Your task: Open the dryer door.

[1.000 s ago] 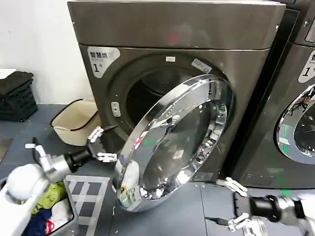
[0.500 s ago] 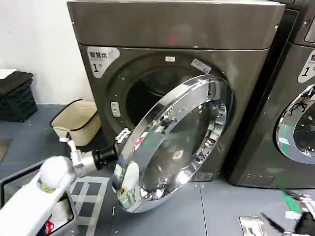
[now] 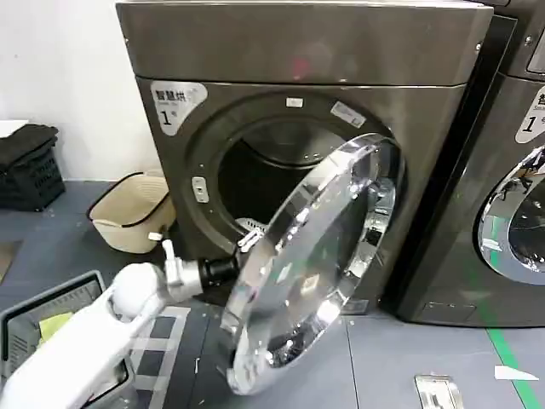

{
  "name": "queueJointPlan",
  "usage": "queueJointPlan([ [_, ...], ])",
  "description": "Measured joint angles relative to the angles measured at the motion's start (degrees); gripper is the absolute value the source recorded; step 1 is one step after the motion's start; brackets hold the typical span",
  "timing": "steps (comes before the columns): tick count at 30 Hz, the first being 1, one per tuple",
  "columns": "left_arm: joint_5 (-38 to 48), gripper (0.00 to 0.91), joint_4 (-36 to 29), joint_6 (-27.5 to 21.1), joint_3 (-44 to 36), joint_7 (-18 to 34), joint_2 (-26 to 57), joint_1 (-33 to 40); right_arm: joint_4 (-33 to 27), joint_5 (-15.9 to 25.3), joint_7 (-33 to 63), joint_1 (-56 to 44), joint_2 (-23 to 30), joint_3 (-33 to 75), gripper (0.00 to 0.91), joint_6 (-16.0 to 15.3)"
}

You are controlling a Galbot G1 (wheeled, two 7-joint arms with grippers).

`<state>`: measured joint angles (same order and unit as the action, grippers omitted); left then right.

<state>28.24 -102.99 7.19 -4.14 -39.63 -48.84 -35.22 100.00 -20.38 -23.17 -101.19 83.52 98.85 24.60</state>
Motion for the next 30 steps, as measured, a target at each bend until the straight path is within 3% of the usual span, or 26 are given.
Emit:
queueJointPlan([
  [7, -1.27, 0.907, 2.3, -0.29, -6.26, 0.43, -4.06, 4.71, 1.34, 4.26, 16.35, 2.26, 2.98, 8.59, 0.907, -13.4],
  [13, -2.85, 0.907, 4.41, -0.84, -11.38, 1.56, -8.69, 7.98, 0.71, 7.64, 23.41, 3.68, 5.23, 15.46, 0.907, -19.71],
  [16, -3.28, 0.907, 5.14, -2.12, -13.79, 2.8, -10.87, 9.54, 0.49, 7.86, 24.75, 3.85, 6.25, 18.25, 0.907, -20.23],
  [23, -4.87, 0.907, 7.77, -3.11, -19.29, 4.42, -15.91, 13.29, -0.18, 7.42, 26.7, 2.68, 7.9, 24.19, 0.907, -17.24],
  [30, -6.65, 0.907, 11.76, -3.07, -24.36, 4.99, -21.38, 16.43, 2.46, 7.72, 31.49, 1.29, 8.68, 28.68, 0.907, -23.14],
])
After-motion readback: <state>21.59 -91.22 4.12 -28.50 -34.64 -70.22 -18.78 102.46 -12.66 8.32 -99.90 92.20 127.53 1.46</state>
